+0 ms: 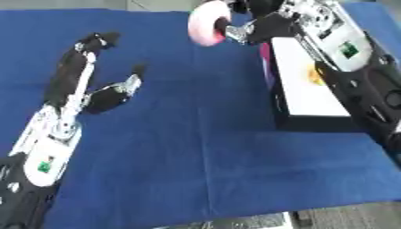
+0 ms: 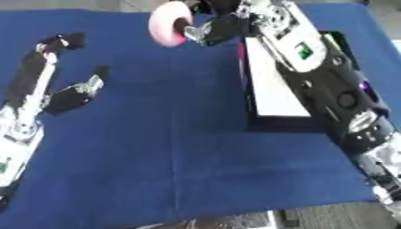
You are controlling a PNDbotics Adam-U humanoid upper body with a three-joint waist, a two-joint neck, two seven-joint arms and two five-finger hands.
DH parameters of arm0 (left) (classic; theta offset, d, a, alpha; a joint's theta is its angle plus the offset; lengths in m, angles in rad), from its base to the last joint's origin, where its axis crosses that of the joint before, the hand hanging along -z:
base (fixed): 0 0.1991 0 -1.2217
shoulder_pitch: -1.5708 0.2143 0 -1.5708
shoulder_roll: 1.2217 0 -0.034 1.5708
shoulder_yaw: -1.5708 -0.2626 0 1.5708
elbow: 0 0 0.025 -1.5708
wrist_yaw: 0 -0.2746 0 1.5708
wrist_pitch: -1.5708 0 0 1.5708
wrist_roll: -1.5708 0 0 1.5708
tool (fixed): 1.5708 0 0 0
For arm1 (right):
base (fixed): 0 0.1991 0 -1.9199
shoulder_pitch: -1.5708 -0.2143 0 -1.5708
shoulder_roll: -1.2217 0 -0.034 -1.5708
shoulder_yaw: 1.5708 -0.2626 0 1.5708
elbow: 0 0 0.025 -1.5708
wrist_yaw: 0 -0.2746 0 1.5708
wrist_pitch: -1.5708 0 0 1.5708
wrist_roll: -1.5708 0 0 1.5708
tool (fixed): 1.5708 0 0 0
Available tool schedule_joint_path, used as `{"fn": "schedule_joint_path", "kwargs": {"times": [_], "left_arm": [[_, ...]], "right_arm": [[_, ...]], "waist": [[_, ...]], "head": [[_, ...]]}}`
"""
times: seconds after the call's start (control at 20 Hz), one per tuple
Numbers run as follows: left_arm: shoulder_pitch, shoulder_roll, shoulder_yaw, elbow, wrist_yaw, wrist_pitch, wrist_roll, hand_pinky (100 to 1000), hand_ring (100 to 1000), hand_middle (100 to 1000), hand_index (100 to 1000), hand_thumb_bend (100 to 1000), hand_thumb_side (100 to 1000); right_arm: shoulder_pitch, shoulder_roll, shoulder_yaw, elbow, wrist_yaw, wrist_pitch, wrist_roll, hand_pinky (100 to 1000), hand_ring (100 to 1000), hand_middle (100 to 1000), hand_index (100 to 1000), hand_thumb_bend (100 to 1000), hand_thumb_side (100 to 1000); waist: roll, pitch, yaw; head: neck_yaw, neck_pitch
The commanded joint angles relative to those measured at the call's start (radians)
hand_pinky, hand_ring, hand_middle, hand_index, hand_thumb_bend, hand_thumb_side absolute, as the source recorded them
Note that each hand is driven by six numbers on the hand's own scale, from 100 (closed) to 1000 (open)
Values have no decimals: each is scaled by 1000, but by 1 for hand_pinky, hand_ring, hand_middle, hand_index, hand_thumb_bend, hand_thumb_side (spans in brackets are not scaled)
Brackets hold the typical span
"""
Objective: Pick up the objects with one hand, pass them to the other hand, and then place them into the box on the other side of the table.
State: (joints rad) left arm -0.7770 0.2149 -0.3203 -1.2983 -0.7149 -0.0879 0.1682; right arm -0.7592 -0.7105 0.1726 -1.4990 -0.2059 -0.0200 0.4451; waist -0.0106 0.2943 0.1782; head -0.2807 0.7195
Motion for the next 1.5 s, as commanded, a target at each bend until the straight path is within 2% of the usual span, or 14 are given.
{"fn": "schedule_joint_path", "kwargs": {"times": [0.05, 0.2, 0.45, 0.7, 0.75, 0.8, 0.9, 0.95, 1.1, 1.15, 1.25, 1.3, 1.4, 1.5], "left_arm": [[13, 99, 7, -60, 67, 0, -39, 836, 710, 657, 831, 219, 662], [53, 176, 24, -114, 143, 6, -78, 834, 689, 633, 796, 100, 625], [126, 274, 88, -221, 303, 27, -100, 837, 672, 618, 779, 100, 648], [191, 330, 147, -291, 395, 50, -60, 841, 680, 624, 780, 100, 648], [200, 335, 154, -298, 405, 54, -52, 841, 679, 624, 779, 100, 648], [208, 338, 161, -303, 412, 58, -44, 842, 678, 624, 779, 100, 649], [220, 341, 170, -312, 422, 64, -32, 844, 679, 624, 779, 100, 647], [225, 341, 174, -315, 425, 67, -27, 845, 680, 625, 780, 100, 648], [235, 341, 185, -322, 430, 76, -11, 847, 682, 626, 781, 100, 646], [238, 340, 189, -324, 431, 79, -6, 847, 681, 625, 780, 100, 646], [242, 340, 196, -328, 434, 83, 4, 846, 678, 623, 780, 100, 643], [245, 340, 200, -330, 436, 84, 9, 845, 664, 619, 780, 100, 643], [252, 340, 219, -337, 442, 89, 27, 853, 664, 638, 777, 100, 641], [269, 351, 262, -356, 455, 101, 70, 864, 669, 657, 773, 100, 633]], "right_arm": [[38, -102, -73, -32, -49, 17, -27, 860, 1000, 740, 671, 100, 111], [129, -171, -135, -48, -68, 10, -59, 857, 1000, 744, 676, 100, 129], [283, -240, -235, -40, -35, -41, -140, 850, 1000, 757, 690, 100, 150], [411, -263, -287, 1, 79, -148, -192, 887, 1000, 895, 853, 100, 141], [426, -263, -293, 9, 103, -174, -193, 915, 1000, 975, 946, 140, 124], [439, -262, -299, 18, 125, -201, -190, 930, 1000, 1000, 986, 190, 103], [460, -259, -308, 32, 168, -261, -174, 1000, 1000, 1000, 1000, 303, 100], [468, -259, -314, 40, 194, -295, -161, 1000, 1000, 1000, 1000, 217, 100], [485, -251, -335, 68, 238, -373, -154, 1000, 1000, 1000, 1000, 100, 115], [490, -247, -342, 73, 238, -389, -157, 1000, 1000, 1000, 1000, 100, 119], [497, -243, -356, 74, 221, -408, -168, 1000, 1000, 1000, 1000, 100, 181], [500, -240, -363, 70, 204, -410, -175, 1000, 1000, 1000, 1000, 100, 260], [506, -228, -385, 44, 111, -387, -218, 1000, 1000, 1000, 1000, 100, 520], [524, -223, -416, -32, -35, -381, -279, 1000, 1000, 1000, 1000, 100, 521]], "waist": [[4, -29, -5], [9, -25, -9], [16, -16, -16], [24, -9, -20], [26, -8, -20], [27, -7, -20], [29, -6, -21], [29, -5, -21], [29, -5, -20], [28, -5, -20], [28, -5, -20], [27, -5, -19], [26, -6, -18], [23, -6, -17]], "head": [[-17, 2], [-41, -1], [-81, -11], [-102, -26], [-101, -29], [-100, -32], [-94, -36], [-90, -38], [-77, -39], [-73, -38], [-66, -36], [-63, -36], [-57, -37], [-52, -40]]}}
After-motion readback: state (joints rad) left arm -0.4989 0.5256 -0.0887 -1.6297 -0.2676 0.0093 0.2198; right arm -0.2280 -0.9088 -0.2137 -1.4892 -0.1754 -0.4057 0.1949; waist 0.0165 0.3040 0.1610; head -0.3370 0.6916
